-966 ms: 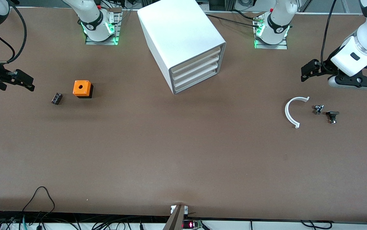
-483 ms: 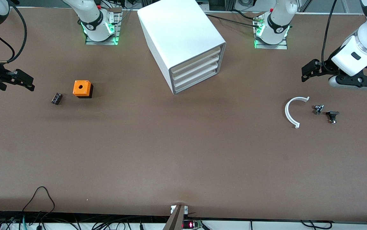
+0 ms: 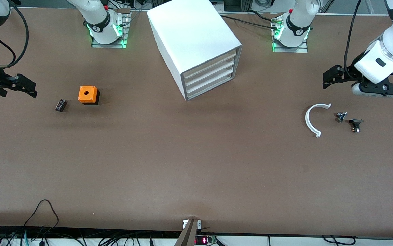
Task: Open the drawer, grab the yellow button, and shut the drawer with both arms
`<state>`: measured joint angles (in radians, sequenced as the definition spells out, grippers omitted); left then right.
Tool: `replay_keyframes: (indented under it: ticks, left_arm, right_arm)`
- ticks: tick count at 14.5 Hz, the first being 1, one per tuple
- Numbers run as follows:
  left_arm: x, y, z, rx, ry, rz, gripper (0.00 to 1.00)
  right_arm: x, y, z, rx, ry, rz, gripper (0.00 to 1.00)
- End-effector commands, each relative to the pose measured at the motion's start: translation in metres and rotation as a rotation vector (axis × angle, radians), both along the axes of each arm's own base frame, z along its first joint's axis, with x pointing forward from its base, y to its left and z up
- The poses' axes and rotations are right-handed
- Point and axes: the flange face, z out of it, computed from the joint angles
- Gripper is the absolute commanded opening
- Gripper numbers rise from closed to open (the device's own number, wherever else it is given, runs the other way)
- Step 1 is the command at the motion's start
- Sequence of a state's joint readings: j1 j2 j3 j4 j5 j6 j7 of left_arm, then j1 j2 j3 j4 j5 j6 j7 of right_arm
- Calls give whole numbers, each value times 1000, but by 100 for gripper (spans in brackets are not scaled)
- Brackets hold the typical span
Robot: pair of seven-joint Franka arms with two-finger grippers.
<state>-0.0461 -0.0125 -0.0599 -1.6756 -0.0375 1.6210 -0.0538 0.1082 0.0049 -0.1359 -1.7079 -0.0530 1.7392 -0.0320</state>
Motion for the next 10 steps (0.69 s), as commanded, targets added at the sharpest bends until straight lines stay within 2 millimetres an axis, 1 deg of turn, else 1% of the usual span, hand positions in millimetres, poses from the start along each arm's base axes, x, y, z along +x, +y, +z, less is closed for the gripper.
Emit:
replay_keyframes:
  ticks: [1,4,6,7,8,9,10]
  left_arm:
    - [5,4,6,18,5,-18,100]
    - [4,1,5,12,10,-13,100]
    - [3,-1,9,9,2,-22,100]
    - [3,-8,3,9,15,-32,100]
    - [7,-15,-12,18,47,-45,100]
    - [7,-16,-23,22,96,-51,100]
    - [4,-12,-34,17,152,-48,100]
  right_arm:
    - [-6,0,6,33,23,-7,100]
    - [-6,2,6,38,20,-3,100]
    - [-7,1,4,38,24,-4,100]
    - [-7,2,3,39,29,-6,100]
    - [-7,2,3,39,30,-6,100]
    - [-8,1,5,40,29,-6,100]
    - [-8,1,4,40,30,-6,100]
